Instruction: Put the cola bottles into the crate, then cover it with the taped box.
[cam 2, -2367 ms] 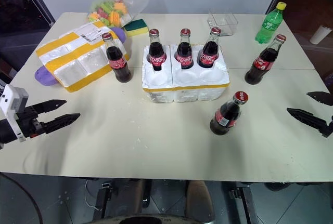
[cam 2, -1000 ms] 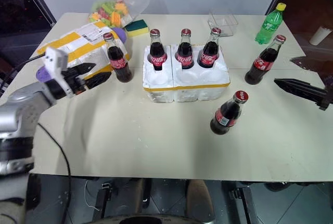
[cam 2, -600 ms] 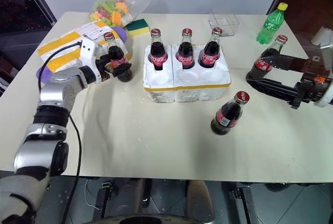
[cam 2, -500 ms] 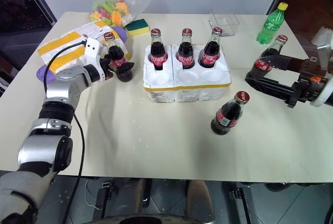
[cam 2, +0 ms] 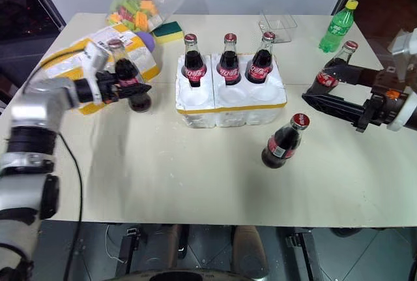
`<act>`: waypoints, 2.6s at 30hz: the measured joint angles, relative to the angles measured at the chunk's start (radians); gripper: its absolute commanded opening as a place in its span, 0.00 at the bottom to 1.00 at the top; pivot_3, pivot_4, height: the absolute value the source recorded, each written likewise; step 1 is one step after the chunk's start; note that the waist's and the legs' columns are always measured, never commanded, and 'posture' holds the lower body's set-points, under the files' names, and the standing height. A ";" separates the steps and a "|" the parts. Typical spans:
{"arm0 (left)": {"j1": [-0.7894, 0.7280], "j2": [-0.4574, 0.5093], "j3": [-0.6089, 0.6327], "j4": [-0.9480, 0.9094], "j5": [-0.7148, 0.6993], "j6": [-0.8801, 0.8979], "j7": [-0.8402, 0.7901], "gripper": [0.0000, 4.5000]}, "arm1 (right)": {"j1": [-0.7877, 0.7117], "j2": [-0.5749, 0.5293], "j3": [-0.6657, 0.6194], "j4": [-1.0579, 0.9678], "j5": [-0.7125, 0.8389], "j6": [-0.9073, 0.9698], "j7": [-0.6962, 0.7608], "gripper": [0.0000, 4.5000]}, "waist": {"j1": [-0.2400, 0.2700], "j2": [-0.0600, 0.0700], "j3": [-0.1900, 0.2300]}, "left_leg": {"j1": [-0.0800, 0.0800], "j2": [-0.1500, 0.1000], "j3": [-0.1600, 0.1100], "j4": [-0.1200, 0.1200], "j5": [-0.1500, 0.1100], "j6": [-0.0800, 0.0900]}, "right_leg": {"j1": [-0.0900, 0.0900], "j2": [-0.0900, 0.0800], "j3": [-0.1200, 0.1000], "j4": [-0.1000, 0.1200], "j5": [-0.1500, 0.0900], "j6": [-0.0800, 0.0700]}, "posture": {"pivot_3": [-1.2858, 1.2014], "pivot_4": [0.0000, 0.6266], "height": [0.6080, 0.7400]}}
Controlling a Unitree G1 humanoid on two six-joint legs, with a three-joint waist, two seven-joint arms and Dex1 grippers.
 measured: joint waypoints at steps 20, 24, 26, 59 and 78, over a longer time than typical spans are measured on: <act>-0.262 -0.376 -0.226 0.335 0.156 -0.214 0.006 0.64 | 0.092 0.021 -0.078 -0.057 0.031 0.006 -0.069 1.00 | -0.004 -0.001 0.001 | 0.000 -0.001 0.000 0.000 0.000 0.001 | 0.000 0.000 0.000 0.000 -0.001 0.001 | 0.52 0.24 0.99; -0.246 -0.398 -0.232 0.335 0.193 -0.270 0.012 0.64 | 0.155 0.041 -0.087 -0.057 -0.001 -0.030 -0.051 1.00 | -0.001 -0.001 0.001 | 0.001 -0.001 0.000 0.002 0.000 0.000 | 0.001 0.000 0.000 0.000 0.000 0.001 | 0.52 0.24 0.99; -0.223 -0.400 -0.230 0.321 0.200 -0.295 0.020 0.75 | 0.196 0.045 -0.087 -0.053 -0.035 -0.062 -0.035 1.00 | -0.001 -0.001 0.001 | 0.002 -0.001 0.000 0.001 0.000 0.000 | 0.002 0.000 0.000 0.000 0.000 0.001 | 0.52 0.24 0.99; 0.153 -0.028 -0.119 -0.721 -0.302 0.289 -0.056 0.99 | 0.666 0.567 -0.059 -0.429 -0.154 -0.162 -0.319 1.00 | 0.000 0.000 -0.004 | 0.013 0.000 0.000 -0.002 0.000 0.000 | 0.015 0.000 0.000 -0.009 -0.005 -0.008 | 0.52 0.24 0.99; 0.143 -0.083 -0.185 -0.639 -0.241 0.181 -0.017 1.00 | 0.406 0.513 0.232 -0.218 -0.208 -0.191 -0.358 0.71 | -0.001 0.000 -0.004 | 0.012 0.000 0.000 -0.002 0.000 0.001 | 0.015 0.000 0.000 -0.008 -0.005 -0.007 | 0.52 0.24 0.99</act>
